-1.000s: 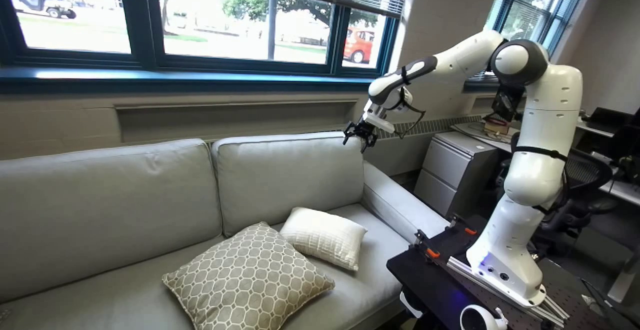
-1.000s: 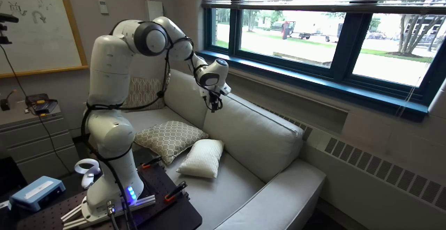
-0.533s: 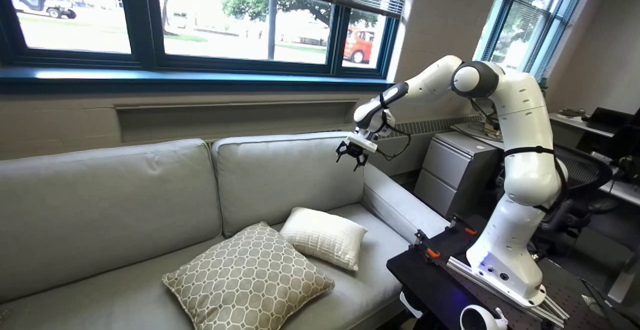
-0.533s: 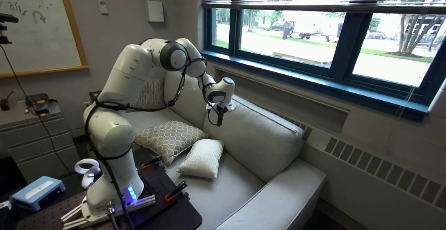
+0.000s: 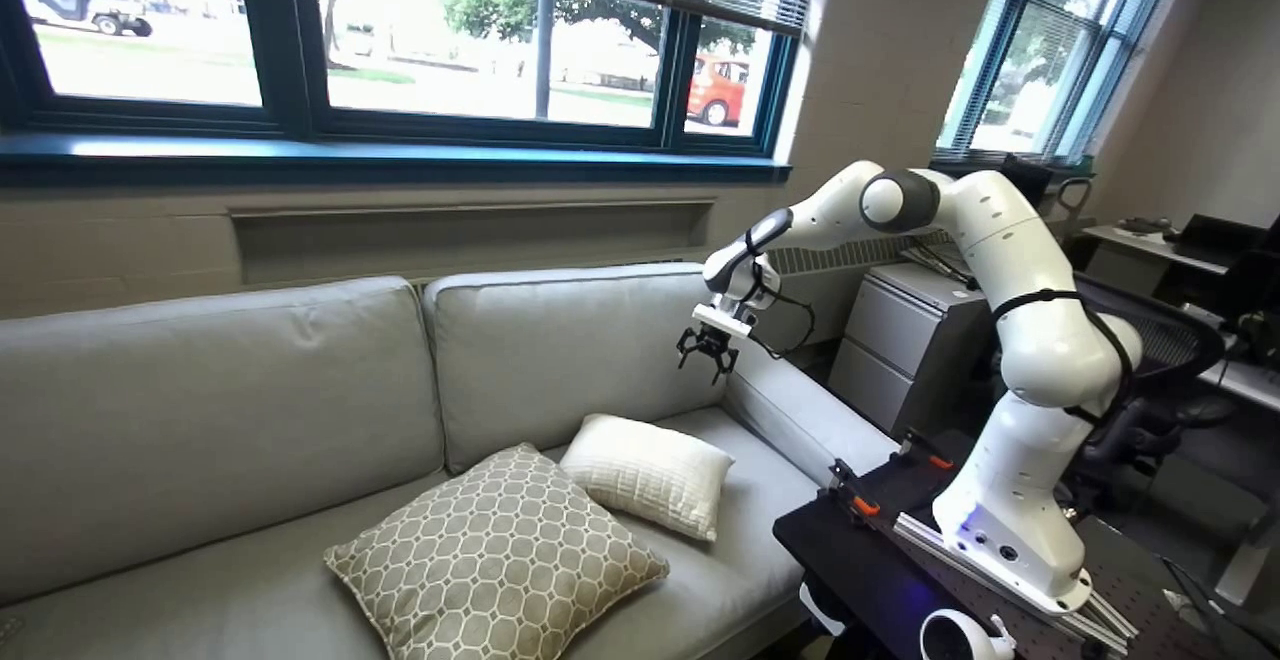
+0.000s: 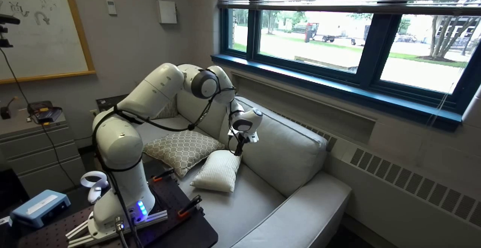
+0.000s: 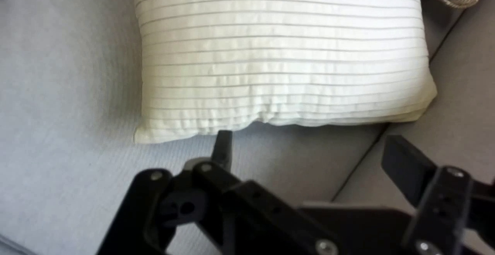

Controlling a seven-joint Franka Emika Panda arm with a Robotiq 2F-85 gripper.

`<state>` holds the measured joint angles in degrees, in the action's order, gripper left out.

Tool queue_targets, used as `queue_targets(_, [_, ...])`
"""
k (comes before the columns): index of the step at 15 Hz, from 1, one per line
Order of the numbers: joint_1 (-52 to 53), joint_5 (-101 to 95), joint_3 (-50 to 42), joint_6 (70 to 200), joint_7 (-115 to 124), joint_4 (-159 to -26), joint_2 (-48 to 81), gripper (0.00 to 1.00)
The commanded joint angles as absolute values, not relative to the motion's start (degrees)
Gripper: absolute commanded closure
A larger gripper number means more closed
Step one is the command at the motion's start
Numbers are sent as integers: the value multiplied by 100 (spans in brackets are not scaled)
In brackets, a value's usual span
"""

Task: Put the pillows upright against the armrest

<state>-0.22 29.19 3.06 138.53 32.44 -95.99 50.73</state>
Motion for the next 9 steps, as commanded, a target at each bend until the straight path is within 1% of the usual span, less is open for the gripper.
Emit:
queue_targets(1, [-784,3247,681,12814,2375,-8831,5672,0])
queue_targets(6, [-1455,3058,456,11027,1335,-7810,6432,0])
queue_targets(9, [-1567,2985,274,10733,1162,-7053,6964,0])
